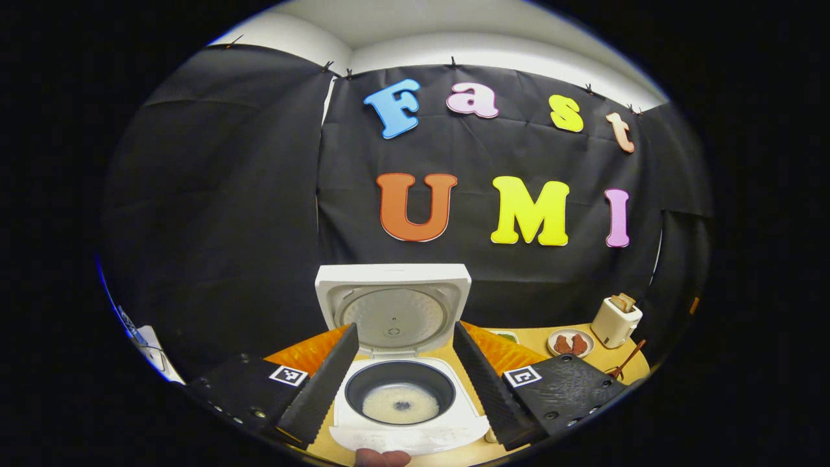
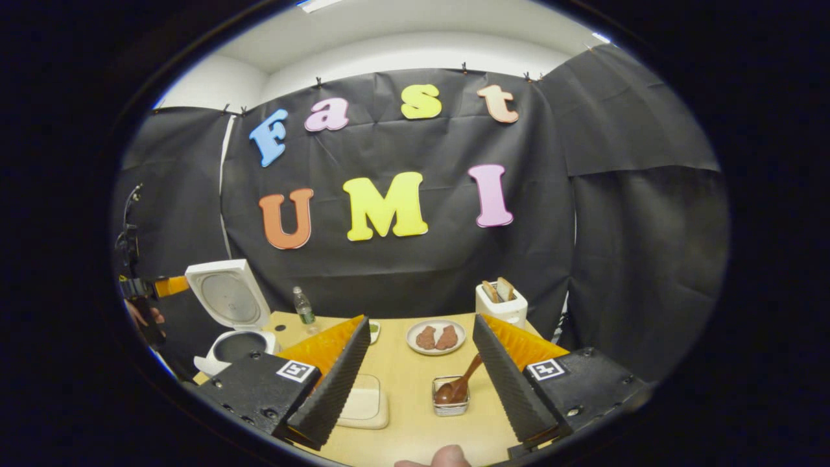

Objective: Close the left gripper, press the button to open the rice cooker; take a wooden spoon from the chopstick holder with the right hand, scoop a spoonful of rice and pour it into the rice cooker, then put the wooden spoon back into the chopstick holder.

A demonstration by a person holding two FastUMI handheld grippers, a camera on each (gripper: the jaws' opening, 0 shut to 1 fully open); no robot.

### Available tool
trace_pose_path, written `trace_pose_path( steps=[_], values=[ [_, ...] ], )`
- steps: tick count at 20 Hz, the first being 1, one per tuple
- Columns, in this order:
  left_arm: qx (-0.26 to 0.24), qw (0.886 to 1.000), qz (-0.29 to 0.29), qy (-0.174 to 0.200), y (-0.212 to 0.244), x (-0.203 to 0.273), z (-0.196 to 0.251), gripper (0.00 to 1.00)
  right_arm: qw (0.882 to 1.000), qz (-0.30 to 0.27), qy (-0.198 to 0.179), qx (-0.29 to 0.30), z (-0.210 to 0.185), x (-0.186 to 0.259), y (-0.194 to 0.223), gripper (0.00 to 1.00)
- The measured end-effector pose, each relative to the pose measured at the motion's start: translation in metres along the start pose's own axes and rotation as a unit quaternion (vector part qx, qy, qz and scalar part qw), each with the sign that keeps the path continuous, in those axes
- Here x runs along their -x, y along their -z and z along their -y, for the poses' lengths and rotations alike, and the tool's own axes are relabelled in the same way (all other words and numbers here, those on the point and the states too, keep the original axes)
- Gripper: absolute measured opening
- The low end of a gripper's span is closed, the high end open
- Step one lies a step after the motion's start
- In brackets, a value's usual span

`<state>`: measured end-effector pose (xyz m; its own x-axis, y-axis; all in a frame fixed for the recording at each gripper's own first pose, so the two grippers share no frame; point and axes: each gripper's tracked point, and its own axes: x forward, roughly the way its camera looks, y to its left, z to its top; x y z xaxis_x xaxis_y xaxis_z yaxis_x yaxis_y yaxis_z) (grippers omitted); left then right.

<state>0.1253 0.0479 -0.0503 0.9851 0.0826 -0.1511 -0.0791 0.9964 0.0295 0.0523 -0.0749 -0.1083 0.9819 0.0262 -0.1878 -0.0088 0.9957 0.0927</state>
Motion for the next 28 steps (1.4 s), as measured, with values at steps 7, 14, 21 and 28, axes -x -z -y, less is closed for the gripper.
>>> trace_pose_path(
  steps=[7,14,21,28],
  values=[
    [-0.002,1.0,0.021,0.017,-0.023,0.016,0.034,0.94,0.999,-0.046,0.004,-0.005,0.041,-0.029,0.056,1.0],
    [-0.006,1.0,0.023,-0.009,-0.029,0.03,0.049,0.94,0.991,-0.123,-0.012,-0.051,0.079,-0.098,0.133,0.84],
    [0.011,0.999,0.014,-0.051,-0.025,0.04,0.06,0.94,0.976,-0.191,-0.023,-0.102,0.098,-0.165,0.206,0.64],
    [0.006,0.997,-0.01,-0.072,-0.012,0.04,0.062,0.94,0.967,-0.217,-0.039,-0.131,0.1,-0.2,0.229,0.39]
  ],
)
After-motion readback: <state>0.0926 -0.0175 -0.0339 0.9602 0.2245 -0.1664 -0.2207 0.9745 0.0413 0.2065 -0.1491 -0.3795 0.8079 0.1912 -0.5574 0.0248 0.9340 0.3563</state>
